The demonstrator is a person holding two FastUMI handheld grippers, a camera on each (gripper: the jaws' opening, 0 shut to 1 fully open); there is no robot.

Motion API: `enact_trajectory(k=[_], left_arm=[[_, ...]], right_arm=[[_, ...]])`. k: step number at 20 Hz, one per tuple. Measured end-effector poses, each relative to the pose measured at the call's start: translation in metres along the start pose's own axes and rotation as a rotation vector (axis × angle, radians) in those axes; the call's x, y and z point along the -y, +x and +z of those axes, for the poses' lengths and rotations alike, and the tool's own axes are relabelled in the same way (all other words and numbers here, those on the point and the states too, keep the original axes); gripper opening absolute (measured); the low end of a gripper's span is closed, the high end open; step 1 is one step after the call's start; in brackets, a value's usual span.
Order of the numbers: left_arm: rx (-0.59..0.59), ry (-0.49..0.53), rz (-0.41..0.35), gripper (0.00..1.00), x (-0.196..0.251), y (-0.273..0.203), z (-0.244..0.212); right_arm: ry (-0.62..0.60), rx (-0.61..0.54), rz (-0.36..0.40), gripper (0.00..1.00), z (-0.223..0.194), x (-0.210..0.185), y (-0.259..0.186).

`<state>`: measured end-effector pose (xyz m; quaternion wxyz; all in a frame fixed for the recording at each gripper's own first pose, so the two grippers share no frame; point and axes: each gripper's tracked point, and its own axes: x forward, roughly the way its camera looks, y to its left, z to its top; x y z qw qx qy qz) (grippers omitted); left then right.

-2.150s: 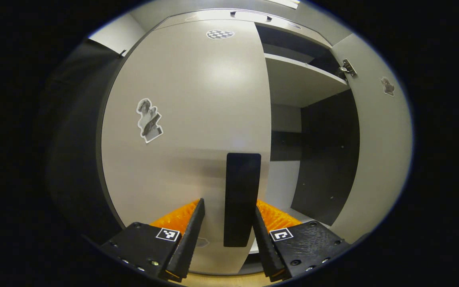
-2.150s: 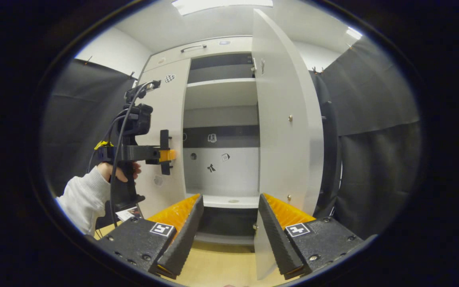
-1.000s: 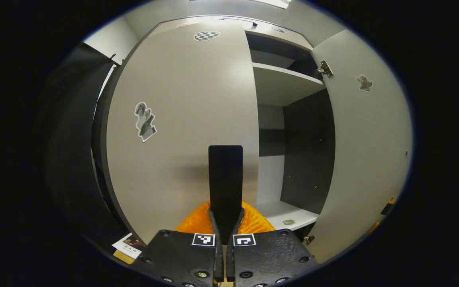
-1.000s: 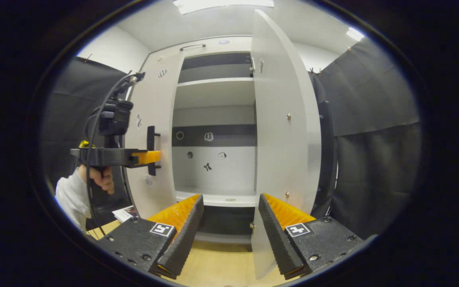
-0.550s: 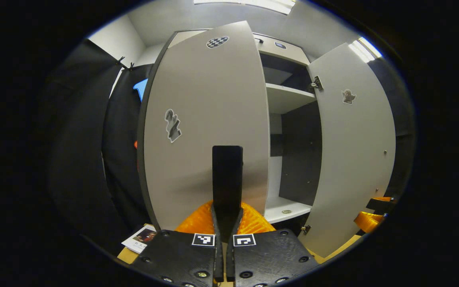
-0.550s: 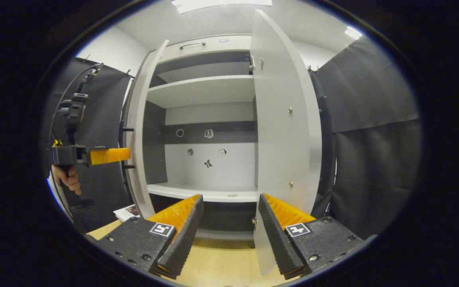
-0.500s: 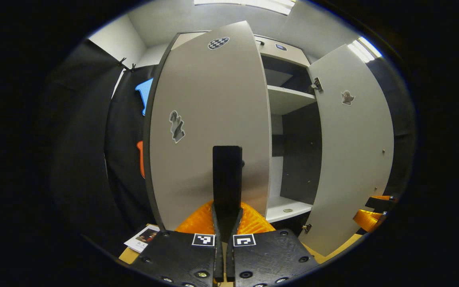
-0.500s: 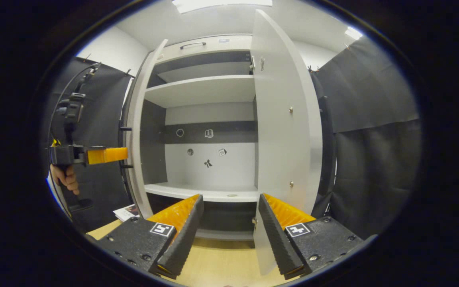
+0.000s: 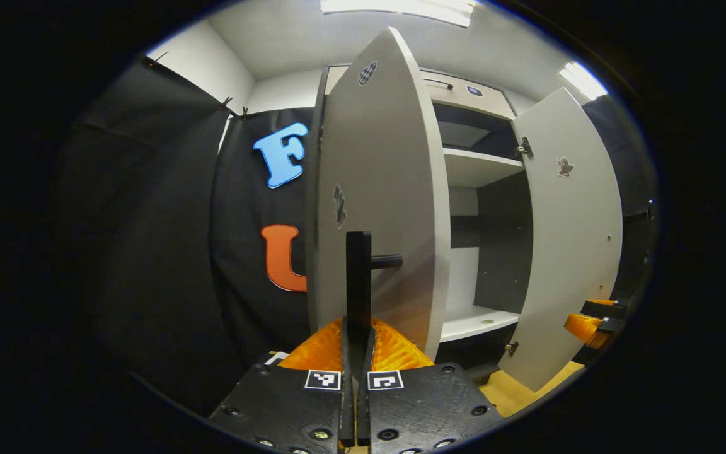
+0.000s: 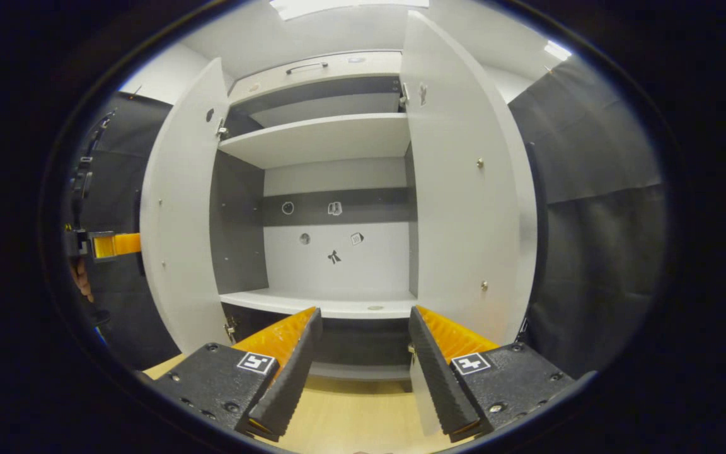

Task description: Open the right door of the double-door shoe cabinet with the right hand, and open the left door with the left hand.

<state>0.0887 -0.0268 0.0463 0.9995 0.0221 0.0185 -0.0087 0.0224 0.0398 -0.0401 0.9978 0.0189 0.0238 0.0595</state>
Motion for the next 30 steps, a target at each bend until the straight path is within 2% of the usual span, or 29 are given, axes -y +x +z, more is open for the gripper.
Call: enact_trajectory(k=[5, 8, 15, 19, 20, 21, 22, 23, 24, 27, 30], left_arm=[[0.025, -0.016, 0.043, 0.01, -0.039, -0.012, 0.004], [0.027, 0.007, 0.106, 0.00, -0.073, -0.011, -0.002], [0.030, -0.083, -0.028, 0.00, -0.090, -0.009, -0.001], [-0.011, -0.123, -0.027, 0.01, -0.091, -0.033, -0.016], [-0.028, -0.144, -0.037, 0.00, -0.085, -0.047, -0.024], [-0.039, -0.161, -0.051, 0.11, -0.076, -0.057, -0.028], [-0.043, -0.177, -0.064, 0.00, -0.068, -0.067, -0.032], [-0.052, -0.189, -0.086, 0.11, -0.057, -0.073, -0.035], [-0.066, -0.193, -0.122, 0.00, -0.042, -0.077, -0.039], [-0.081, -0.158, -0.183, 0.00, -0.002, -0.073, -0.045], [-0.054, -0.135, -0.257, 0.00, 0.061, -0.054, -0.044]], right_arm=[[-0.001, -0.007, 0.008, 0.87, -0.003, -0.009, 0.002], [-0.013, -0.019, 0.012, 0.87, -0.006, -0.014, 0.002], [-0.032, -0.026, -0.021, 0.87, -0.005, -0.008, -0.004], [-0.035, -0.032, -0.041, 0.87, -0.007, -0.003, -0.007], [-0.032, -0.035, -0.044, 0.87, -0.009, -0.002, -0.007], [-0.032, -0.041, -0.045, 0.87, -0.010, -0.001, -0.007], [-0.034, -0.048, -0.046, 0.87, -0.011, 0.001, -0.007], [-0.036, -0.053, -0.050, 0.87, -0.012, 0.002, -0.006], [-0.038, -0.055, -0.054, 0.87, -0.013, 0.002, -0.005], [-0.035, -0.056, -0.036, 0.87, -0.013, -0.002, -0.007], [-0.037, -0.035, -0.017, 0.87, -0.007, -0.005, -0.013]])
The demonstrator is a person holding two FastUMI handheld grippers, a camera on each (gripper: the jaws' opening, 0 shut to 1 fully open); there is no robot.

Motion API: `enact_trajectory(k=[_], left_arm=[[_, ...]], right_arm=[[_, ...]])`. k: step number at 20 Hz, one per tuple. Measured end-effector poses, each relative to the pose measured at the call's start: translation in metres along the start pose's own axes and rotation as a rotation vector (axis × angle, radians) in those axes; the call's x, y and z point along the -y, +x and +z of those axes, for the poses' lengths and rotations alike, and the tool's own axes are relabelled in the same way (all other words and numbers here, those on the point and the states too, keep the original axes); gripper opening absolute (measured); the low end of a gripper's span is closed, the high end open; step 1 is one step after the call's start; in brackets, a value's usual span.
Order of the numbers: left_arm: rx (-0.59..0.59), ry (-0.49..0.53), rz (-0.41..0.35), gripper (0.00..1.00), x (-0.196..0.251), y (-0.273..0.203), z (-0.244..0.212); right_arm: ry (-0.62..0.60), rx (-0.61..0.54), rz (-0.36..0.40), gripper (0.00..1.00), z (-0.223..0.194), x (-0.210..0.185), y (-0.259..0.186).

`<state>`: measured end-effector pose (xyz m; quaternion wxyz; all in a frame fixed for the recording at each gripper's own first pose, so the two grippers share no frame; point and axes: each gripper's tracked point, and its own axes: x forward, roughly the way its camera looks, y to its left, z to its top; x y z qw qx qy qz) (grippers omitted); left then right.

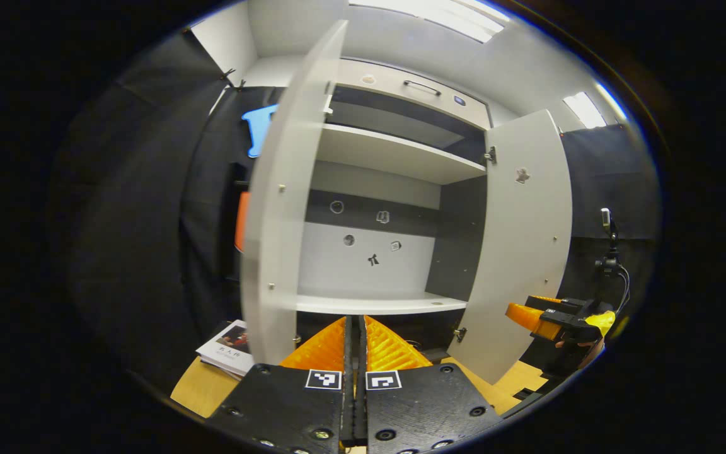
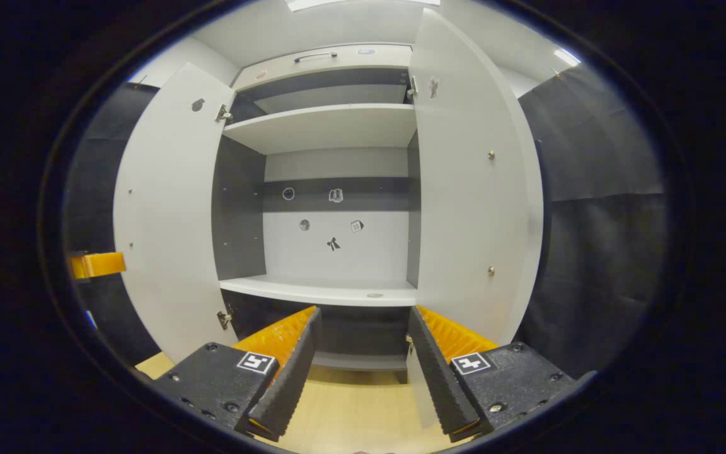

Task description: Open the right door of the double-door shoe cabinet with the right hand, and open the left door with the left hand.

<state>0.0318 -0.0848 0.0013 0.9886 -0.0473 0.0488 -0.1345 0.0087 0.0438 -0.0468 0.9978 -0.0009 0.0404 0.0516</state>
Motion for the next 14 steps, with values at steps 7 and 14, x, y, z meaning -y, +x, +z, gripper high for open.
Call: enact_trajectory(k=[7, 14], left_arm=[[0.049, 0.004, 0.048, 0.00, 0.049, 0.063, -0.004], [0.054, 0.075, 0.113, 0.59, 0.055, 0.068, -0.001]], right_arm=[[-0.030, 0.040, 0.005, 0.87, 0.012, 0.006, -0.016], [-0.026, 0.053, -0.007, 0.87, 0.014, 0.016, -0.022]])
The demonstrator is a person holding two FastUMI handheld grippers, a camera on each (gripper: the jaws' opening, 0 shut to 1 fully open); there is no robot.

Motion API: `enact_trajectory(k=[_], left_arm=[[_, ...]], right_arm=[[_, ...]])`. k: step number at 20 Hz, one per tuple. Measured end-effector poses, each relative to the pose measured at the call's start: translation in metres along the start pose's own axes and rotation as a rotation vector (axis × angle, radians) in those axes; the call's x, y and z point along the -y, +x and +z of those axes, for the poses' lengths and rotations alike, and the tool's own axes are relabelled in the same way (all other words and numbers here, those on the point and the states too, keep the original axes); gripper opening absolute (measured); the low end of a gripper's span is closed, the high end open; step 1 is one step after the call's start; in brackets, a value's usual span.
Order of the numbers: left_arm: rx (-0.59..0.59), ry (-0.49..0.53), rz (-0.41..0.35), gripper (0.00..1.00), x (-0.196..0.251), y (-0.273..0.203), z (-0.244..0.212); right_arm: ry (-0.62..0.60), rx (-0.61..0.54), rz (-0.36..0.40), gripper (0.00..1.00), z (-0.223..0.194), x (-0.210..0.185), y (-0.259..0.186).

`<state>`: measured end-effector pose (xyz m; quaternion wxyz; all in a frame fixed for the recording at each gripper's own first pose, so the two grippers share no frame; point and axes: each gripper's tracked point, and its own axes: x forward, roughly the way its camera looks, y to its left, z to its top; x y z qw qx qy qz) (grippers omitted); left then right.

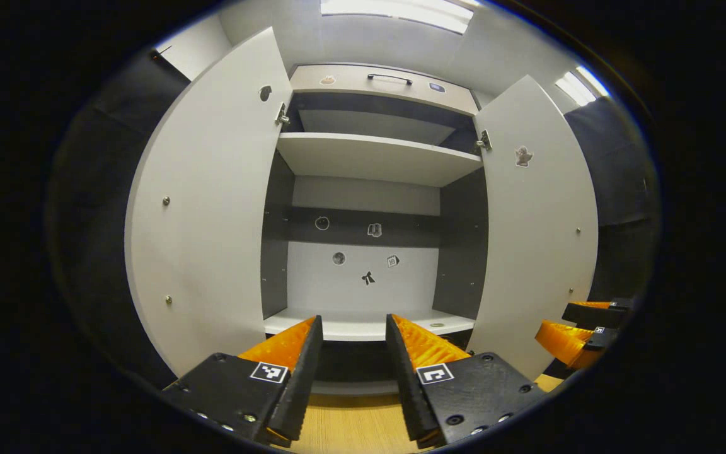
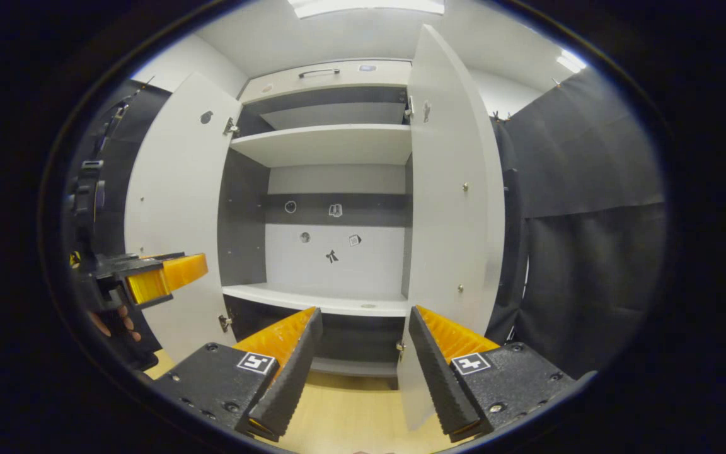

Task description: Open the right door of the double-door shoe cabinet with the right hand, and open the left door with the left hand.

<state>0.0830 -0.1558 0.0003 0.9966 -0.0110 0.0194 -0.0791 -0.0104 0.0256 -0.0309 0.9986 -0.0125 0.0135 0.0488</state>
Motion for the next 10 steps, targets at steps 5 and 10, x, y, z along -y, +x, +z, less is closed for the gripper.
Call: enact_trajectory(k=[5, 10], left_arm=[[-0.015, 0.018, -0.016, 0.88, 0.0112, -0.0025, -0.0054], [-0.019, 0.025, 0.010, 0.89, 0.0034, -0.0063, -0.0105]], right_arm=[[0.006, 0.005, 0.010, 0.87, 0.0005, -0.0014, 0.0006], [0.020, 0.001, 0.009, 0.87, -0.0054, -0.0022, 0.0024]])
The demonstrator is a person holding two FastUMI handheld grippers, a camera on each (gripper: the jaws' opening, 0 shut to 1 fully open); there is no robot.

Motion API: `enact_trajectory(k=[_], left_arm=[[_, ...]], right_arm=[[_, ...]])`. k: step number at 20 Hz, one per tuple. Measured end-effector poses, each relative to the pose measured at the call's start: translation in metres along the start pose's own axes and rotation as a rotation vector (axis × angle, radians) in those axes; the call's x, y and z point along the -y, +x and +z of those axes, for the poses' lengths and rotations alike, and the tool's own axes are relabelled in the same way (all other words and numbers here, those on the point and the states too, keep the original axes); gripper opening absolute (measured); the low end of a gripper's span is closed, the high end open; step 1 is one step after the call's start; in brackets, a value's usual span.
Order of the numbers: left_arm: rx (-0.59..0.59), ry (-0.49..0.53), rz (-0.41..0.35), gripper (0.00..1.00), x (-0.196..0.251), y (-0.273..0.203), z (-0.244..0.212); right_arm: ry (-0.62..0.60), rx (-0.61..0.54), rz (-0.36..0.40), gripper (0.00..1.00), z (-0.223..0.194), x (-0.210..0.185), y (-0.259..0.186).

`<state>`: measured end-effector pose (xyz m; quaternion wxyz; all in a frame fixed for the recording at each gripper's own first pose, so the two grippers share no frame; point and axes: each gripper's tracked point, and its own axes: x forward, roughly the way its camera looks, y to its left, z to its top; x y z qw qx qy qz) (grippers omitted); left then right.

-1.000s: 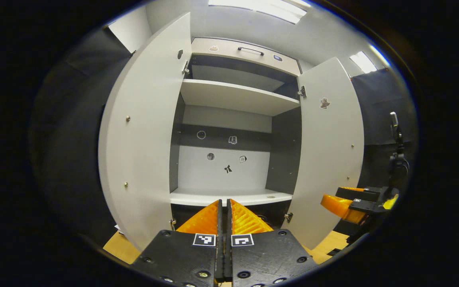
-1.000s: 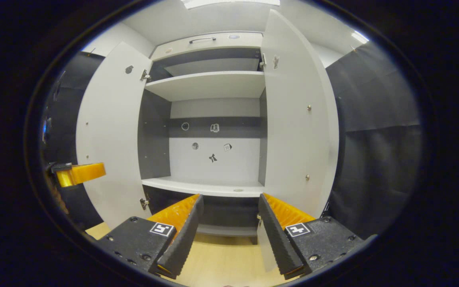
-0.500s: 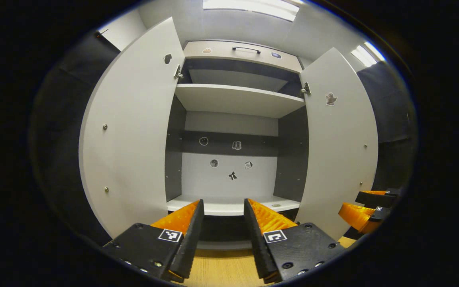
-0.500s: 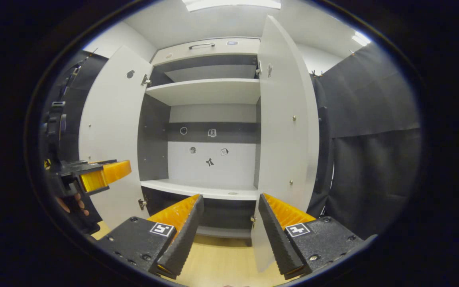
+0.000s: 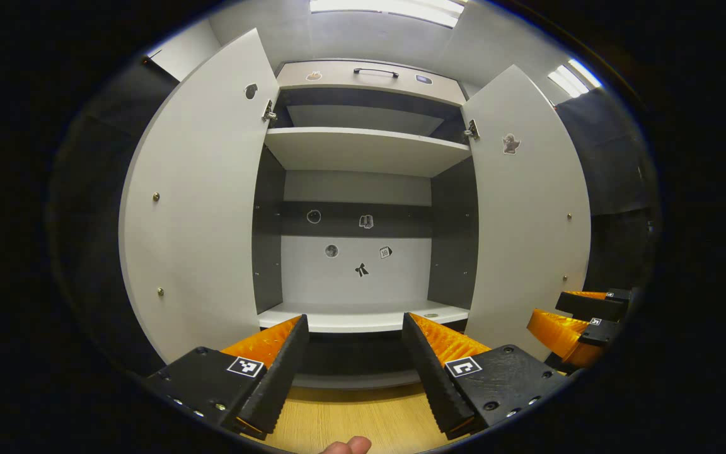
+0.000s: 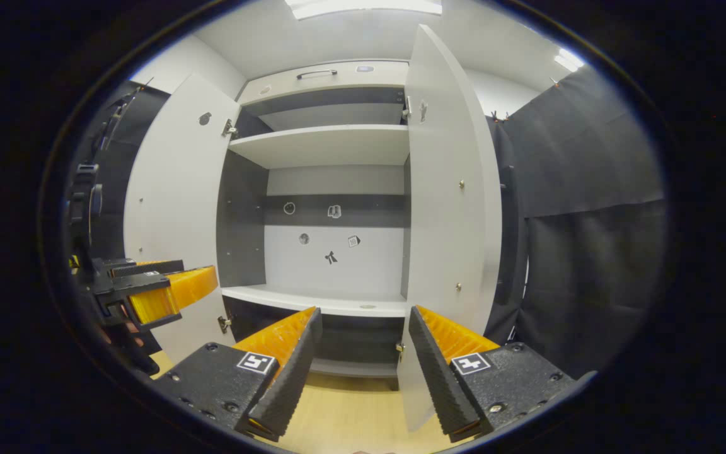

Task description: Open the right door of the double-door shoe cabinet with the right hand, and open the left door with the left hand.

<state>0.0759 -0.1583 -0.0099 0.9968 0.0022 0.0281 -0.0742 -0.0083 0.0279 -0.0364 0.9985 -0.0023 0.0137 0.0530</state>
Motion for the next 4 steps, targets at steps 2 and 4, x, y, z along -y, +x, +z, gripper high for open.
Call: enact_trajectory(k=[2, 4], left_arm=[[-0.006, -0.016, 0.003, 0.89, -0.0013, -0.0029, -0.0032], [0.001, -0.029, 0.007, 0.89, -0.0031, -0.0058, -0.0019]], right_arm=[[0.013, -0.009, 0.008, 0.87, -0.0040, -0.0028, 0.0009], [0.012, -0.015, 0.014, 0.87, -0.0058, -0.0051, 0.0001]])
